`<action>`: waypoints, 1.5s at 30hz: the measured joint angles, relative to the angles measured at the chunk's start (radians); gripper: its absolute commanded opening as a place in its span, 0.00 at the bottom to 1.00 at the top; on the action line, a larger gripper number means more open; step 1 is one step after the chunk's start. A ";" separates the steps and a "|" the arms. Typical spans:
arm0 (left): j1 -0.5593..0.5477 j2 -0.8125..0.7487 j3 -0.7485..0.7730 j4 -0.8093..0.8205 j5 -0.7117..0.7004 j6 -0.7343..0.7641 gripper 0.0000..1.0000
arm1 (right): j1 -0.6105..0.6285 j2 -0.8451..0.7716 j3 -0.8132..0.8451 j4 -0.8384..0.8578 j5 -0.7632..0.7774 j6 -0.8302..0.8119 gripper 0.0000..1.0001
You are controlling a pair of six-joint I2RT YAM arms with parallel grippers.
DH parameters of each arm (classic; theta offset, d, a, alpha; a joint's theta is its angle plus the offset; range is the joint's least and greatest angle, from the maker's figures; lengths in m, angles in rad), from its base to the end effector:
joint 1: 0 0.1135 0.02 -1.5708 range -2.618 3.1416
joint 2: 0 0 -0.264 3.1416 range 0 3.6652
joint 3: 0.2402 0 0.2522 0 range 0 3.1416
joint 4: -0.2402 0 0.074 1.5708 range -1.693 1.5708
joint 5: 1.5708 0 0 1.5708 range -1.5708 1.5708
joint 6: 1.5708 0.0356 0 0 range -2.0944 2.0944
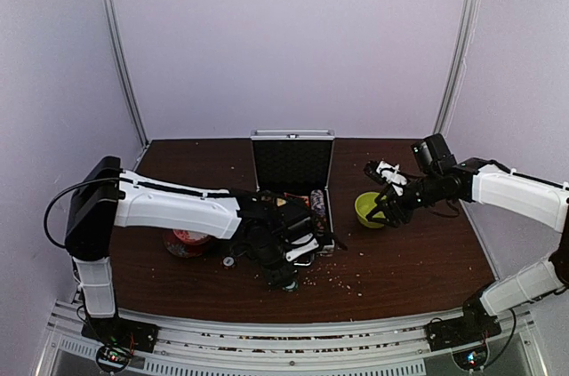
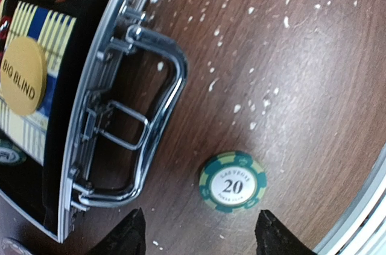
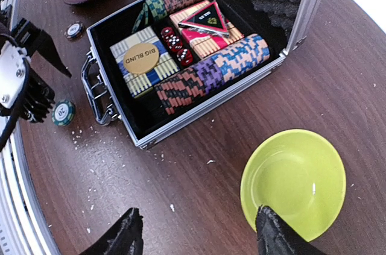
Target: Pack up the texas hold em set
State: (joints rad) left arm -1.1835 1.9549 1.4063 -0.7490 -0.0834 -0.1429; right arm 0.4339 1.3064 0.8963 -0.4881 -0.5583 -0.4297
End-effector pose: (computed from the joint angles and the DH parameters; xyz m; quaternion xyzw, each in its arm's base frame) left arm 0.1496 -0.3589 0.1763 0.4872 0.8617 -0.0512 0.1326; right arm 0.2321 0.1283 0.2442 -0.4623 0.7861 0.2608 0.3167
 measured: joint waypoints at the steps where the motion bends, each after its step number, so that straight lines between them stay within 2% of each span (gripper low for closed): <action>1: 0.001 0.006 0.007 0.000 0.011 0.005 0.63 | -0.012 -0.001 0.000 0.018 -0.003 0.001 0.65; 10: 0.003 0.060 0.042 0.015 0.064 0.035 0.60 | -0.022 0.010 -0.011 0.054 -0.027 0.010 0.65; 27: -0.010 0.102 0.047 0.014 0.058 0.049 0.56 | -0.022 0.054 -0.011 0.055 -0.048 0.009 0.66; 33: -0.010 0.111 0.055 0.011 0.058 0.053 0.52 | -0.022 0.065 -0.011 0.054 -0.050 0.007 0.66; 41: -0.018 0.121 0.070 -0.001 0.058 0.060 0.39 | -0.022 0.065 -0.011 0.054 -0.052 0.006 0.66; 45: -0.021 0.132 0.097 -0.032 0.053 0.060 0.37 | -0.022 0.069 -0.011 0.054 -0.053 0.006 0.66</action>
State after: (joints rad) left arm -1.2045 2.0869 1.5032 -0.7811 -0.0303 -0.0834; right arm 0.4118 1.3758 0.8852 -0.4339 -0.6109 -0.4236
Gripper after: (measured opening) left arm 0.382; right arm 0.657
